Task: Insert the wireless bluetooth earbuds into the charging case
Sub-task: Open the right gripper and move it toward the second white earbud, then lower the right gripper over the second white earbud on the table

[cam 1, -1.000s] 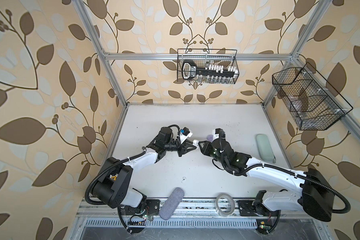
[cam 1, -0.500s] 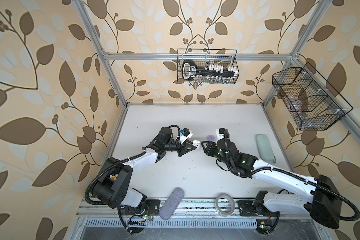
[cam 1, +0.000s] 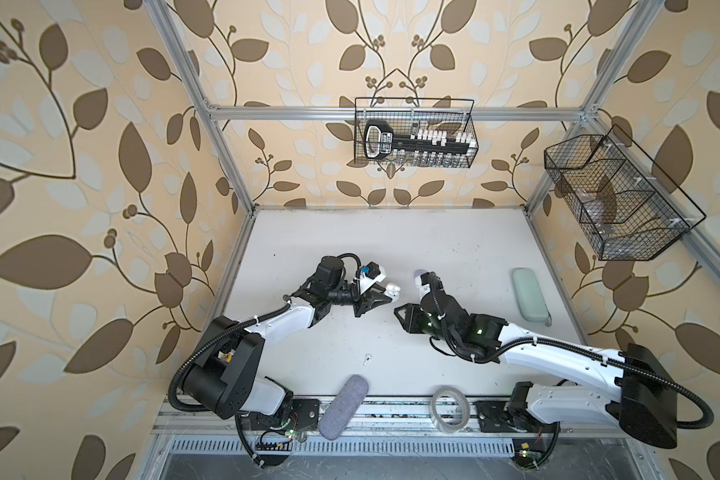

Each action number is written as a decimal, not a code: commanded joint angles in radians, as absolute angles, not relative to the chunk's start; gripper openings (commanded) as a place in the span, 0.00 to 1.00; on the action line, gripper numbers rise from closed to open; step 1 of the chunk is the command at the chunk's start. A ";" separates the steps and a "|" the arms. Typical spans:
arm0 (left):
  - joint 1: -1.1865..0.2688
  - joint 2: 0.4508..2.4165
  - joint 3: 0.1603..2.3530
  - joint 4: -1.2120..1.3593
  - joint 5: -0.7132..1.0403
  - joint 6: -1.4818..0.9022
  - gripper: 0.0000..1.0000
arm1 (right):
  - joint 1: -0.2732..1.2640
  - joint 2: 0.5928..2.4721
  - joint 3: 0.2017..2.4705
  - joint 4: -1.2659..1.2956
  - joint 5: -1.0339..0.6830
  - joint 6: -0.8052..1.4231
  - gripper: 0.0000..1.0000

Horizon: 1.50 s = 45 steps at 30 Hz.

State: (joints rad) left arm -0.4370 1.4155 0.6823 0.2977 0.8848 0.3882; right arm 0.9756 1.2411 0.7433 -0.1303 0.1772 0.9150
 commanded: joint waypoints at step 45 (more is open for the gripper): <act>-0.379 1.339 0.694 0.361 0.704 0.312 0.04 | 1.164 1.803 1.027 -0.230 -0.040 0.874 0.36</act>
State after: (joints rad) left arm -0.3908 1.3808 0.6823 0.3187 0.7082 0.3294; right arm 1.1687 1.7798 0.9852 -0.2203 -0.0265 0.8848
